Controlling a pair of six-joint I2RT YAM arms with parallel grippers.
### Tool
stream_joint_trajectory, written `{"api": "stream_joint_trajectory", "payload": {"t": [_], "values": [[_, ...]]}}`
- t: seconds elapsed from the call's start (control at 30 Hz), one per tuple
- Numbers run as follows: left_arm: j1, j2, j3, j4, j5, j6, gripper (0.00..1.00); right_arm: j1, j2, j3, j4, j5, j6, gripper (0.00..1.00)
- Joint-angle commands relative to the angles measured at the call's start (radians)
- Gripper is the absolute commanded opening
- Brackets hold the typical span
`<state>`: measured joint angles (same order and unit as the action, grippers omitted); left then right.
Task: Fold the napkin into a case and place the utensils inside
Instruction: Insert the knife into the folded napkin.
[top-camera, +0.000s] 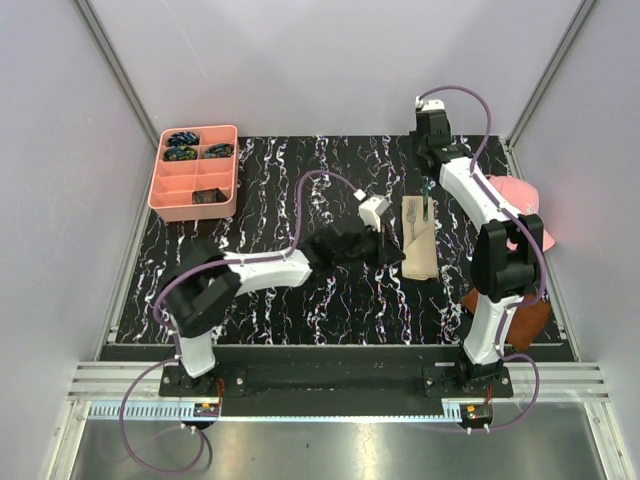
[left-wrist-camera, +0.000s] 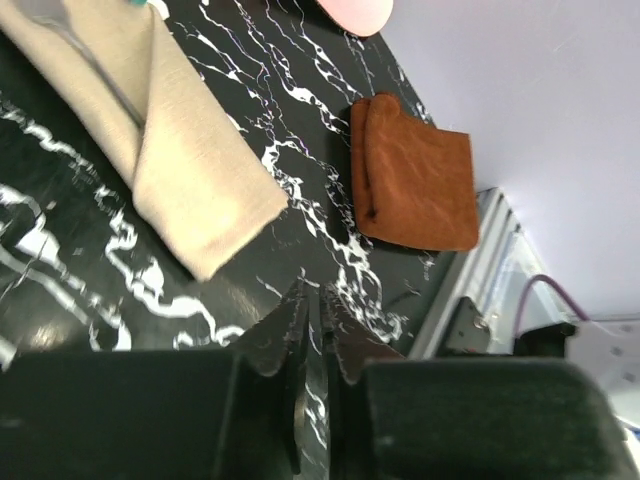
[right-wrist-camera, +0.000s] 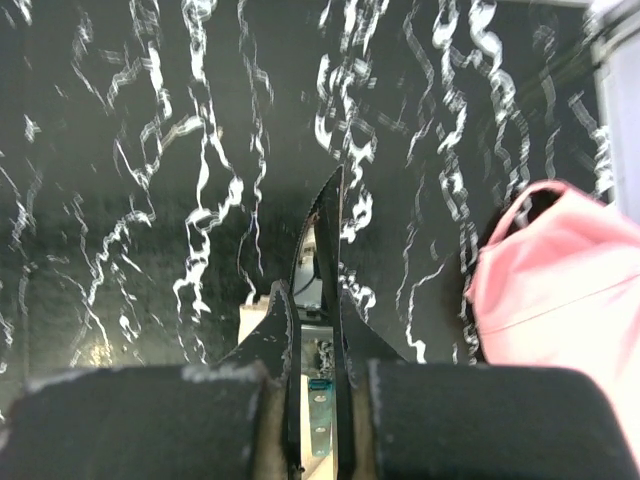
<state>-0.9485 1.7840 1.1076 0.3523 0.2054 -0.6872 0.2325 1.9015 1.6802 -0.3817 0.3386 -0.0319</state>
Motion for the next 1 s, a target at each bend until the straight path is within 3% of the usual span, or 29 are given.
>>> {"api": "stream_joint_trajectory", "payload": {"t": [0.0,0.1,0.3,0.57,0.77,0.97], "values": [[-0.018,0.103,0.083,0.171,0.002,0.057,0.06,-0.018,0.046,0.085,-0.051,-0.039,0.026,0.00],[-0.019,0.189,0.144,0.175,0.040,0.015,0.00,-0.036,0.080,0.108,-0.056,-0.059,0.050,0.00],[-0.021,0.296,0.221,0.178,0.097,-0.038,0.00,-0.061,0.120,0.139,-0.069,-0.095,0.063,0.00],[-0.036,0.325,0.199,0.201,0.117,-0.057,0.00,-0.073,0.146,0.144,-0.100,-0.151,0.066,0.00],[-0.038,0.357,0.155,0.290,0.134,-0.175,0.00,-0.079,0.191,0.191,-0.160,-0.184,0.066,0.00],[-0.039,0.394,0.170,0.277,0.147,-0.213,0.00,-0.085,0.225,0.230,-0.215,-0.222,0.058,0.00]]}}
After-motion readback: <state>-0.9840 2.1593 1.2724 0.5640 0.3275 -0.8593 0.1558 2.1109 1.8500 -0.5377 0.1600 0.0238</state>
